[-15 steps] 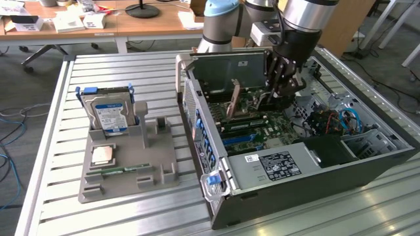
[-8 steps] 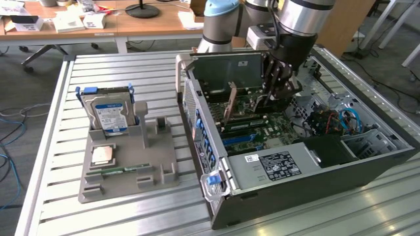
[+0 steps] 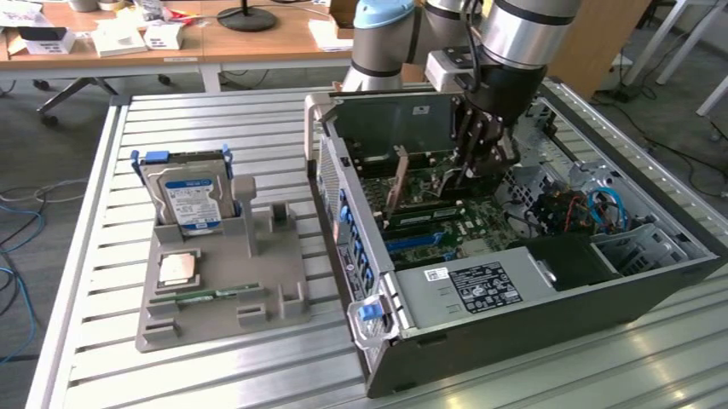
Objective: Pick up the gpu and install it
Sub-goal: 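Insert the gpu into the slot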
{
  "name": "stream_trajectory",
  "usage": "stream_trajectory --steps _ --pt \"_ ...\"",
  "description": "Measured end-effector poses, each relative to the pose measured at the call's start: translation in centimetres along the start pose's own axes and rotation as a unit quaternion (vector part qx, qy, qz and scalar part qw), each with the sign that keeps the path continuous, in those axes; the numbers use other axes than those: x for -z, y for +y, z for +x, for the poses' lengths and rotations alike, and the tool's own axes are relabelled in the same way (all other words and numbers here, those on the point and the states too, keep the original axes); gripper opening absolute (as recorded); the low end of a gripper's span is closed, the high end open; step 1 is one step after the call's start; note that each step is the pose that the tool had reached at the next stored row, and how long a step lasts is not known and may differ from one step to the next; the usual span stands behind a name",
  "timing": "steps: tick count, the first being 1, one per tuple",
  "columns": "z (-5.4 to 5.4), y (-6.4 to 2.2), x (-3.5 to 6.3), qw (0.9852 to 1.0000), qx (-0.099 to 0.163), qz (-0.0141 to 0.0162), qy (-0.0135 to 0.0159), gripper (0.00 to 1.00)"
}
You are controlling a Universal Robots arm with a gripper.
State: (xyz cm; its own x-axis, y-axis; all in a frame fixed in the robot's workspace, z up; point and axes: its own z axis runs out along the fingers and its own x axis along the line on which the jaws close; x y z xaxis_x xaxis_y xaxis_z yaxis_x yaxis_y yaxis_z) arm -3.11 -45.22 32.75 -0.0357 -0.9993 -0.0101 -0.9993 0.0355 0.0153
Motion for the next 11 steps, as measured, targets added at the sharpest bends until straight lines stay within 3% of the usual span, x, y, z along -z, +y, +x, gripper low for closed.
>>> stream_trajectory --steps 11 --pt "0.02 0.26 -0.72 1.0000 -0.003 0.0000 0.0000 0.27"
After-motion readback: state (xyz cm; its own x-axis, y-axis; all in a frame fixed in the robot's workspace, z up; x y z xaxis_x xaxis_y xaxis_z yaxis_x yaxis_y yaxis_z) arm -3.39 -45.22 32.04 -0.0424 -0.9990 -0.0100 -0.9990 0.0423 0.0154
